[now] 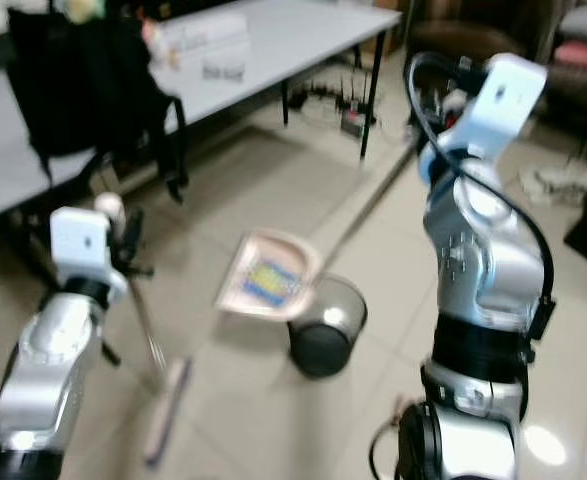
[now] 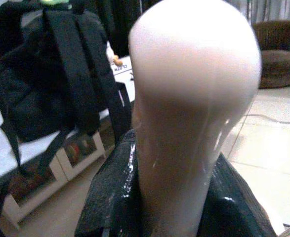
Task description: Sweep floor
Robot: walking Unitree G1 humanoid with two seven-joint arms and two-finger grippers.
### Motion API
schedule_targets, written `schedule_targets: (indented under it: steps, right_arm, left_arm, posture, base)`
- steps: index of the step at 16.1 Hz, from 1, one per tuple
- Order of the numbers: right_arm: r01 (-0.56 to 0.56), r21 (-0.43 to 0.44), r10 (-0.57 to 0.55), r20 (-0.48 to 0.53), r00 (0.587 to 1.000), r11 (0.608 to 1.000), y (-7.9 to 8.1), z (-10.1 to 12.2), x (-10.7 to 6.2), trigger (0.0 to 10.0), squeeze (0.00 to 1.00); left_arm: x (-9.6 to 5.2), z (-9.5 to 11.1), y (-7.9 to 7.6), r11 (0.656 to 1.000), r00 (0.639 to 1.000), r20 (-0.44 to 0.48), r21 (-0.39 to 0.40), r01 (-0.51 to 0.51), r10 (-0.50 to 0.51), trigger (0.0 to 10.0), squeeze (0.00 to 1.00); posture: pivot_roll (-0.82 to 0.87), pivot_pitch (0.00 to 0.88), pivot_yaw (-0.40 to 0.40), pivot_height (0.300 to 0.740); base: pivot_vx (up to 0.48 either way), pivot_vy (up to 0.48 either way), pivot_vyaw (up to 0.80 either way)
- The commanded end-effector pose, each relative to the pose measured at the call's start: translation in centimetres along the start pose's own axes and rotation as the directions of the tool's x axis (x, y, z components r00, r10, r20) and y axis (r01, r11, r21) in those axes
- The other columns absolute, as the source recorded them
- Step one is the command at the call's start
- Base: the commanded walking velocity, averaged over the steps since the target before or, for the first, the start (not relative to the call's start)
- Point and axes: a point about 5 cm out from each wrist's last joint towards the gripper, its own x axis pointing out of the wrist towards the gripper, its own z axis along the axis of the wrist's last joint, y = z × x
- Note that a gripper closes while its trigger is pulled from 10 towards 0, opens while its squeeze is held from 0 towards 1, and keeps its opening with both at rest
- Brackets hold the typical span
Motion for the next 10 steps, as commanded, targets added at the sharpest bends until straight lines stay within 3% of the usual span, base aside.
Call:
schedule_targets:
  steps: [1, 6, 10]
  right_arm:
    - [0.035, -0.004, -0.034, 0.071, 0.997, 0.999, -0.8, 1.5, -0.1, 10.0, 0.00]
    - [0.059, 0.013, -0.060, 0.083, 0.995, 0.998, -1.5, 1.7, -0.2, 10.0, 0.00]
    - [0.068, 0.015, -0.069, 0.089, 0.994, 0.998, -1.9, 1.8, -0.4, 10.0, 0.00]
  left_arm:
    - [0.3, 1.0, -0.5, 1.000, 0.999, 0.043, 0.002, 0.025, -0.025, 10.0, 0.00]
    - [0.3, 0.9, -0.5, 0.999, 0.999, 0.031, -0.015, 0.038, -0.038, 10.0, 0.00]
    - [0.1, 0.7, -0.6, 0.999, 0.999, 0.026, -0.027, 0.047, -0.046, 10.0, 0.00]
  posture:
    - [-0.07, 0.000, 0.055, 0.740]
    - [-0.07, 0.000, 0.061, 0.740]
    - [-0.07, 0.000, 0.064, 0.740]
  base:
    - [0.480, 0.000, 0.00]
    - [0.449, 0.000, 0.00]
    - [0.000, 0.000, 0.00]
